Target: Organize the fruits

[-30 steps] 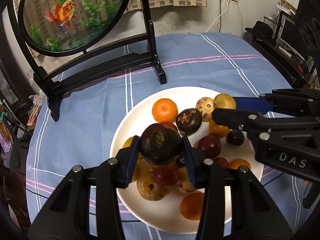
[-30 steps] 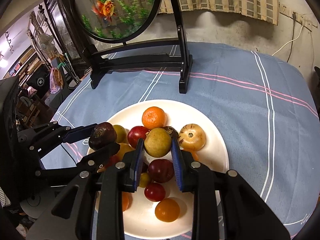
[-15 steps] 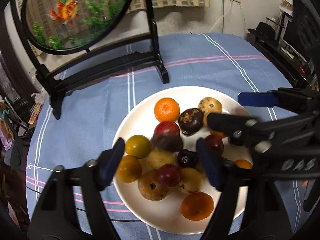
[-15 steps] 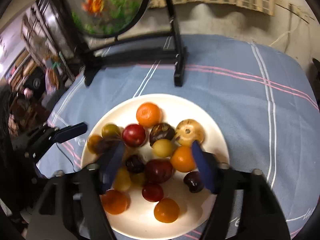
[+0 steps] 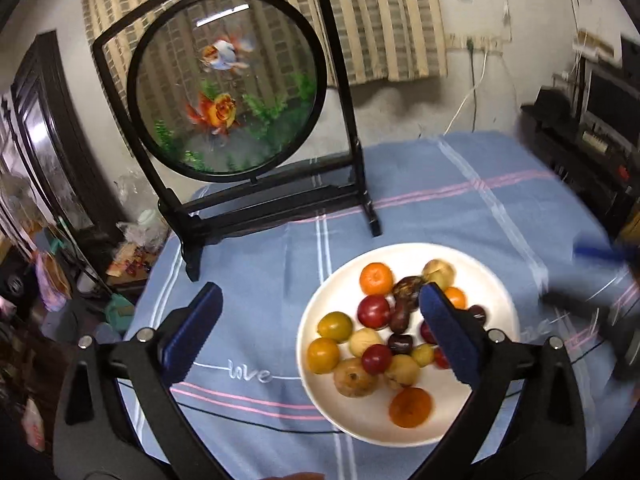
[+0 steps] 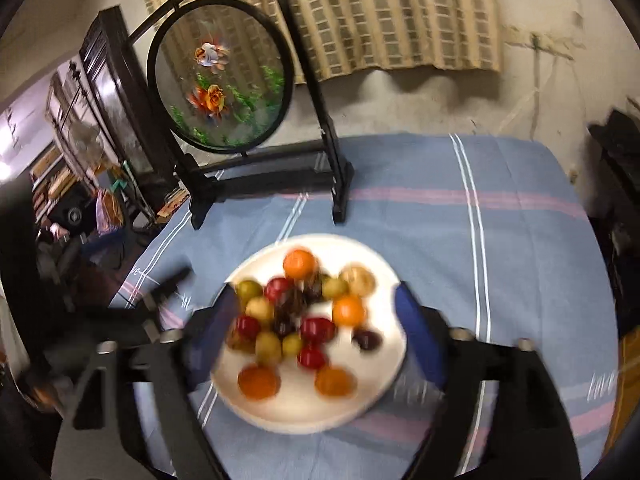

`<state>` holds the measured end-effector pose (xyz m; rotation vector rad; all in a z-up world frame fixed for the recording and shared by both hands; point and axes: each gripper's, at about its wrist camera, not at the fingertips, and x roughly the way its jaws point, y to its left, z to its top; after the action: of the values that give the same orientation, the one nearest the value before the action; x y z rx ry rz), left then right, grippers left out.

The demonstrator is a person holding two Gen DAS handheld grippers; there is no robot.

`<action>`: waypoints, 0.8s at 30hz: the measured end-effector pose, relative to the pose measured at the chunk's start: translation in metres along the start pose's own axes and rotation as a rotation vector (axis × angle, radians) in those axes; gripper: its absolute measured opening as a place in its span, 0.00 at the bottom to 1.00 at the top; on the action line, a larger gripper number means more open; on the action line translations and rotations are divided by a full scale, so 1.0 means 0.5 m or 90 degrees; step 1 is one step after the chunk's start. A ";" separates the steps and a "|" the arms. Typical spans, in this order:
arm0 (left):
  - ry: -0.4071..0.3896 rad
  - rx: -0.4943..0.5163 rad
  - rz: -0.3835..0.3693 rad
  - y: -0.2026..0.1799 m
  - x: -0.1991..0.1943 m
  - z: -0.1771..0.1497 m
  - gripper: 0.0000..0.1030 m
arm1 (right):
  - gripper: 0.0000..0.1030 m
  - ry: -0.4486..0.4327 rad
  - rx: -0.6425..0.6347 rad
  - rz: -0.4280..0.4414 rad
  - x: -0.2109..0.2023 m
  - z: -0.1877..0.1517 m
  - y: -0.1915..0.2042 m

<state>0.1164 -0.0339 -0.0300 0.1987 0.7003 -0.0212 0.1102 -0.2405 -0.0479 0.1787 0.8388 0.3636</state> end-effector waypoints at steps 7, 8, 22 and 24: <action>-0.037 -0.026 -0.017 0.001 -0.086 0.003 0.97 | 0.88 0.046 0.024 0.001 -0.031 -0.114 0.013; -0.042 -0.023 -0.017 -0.001 -0.097 0.003 0.97 | 0.88 0.047 0.024 0.003 -0.036 -0.120 0.018; -0.045 -0.036 -0.053 -0.016 -0.166 -0.012 0.97 | 0.88 0.036 0.006 0.006 -0.100 -0.174 0.060; -0.039 -0.045 -0.048 -0.013 -0.167 -0.017 0.97 | 0.88 0.038 0.010 0.005 -0.100 -0.177 0.060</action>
<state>0.0467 -0.0428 0.0160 0.1037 0.6456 -0.0747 0.0054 -0.2307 -0.0627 0.1864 0.9002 0.3717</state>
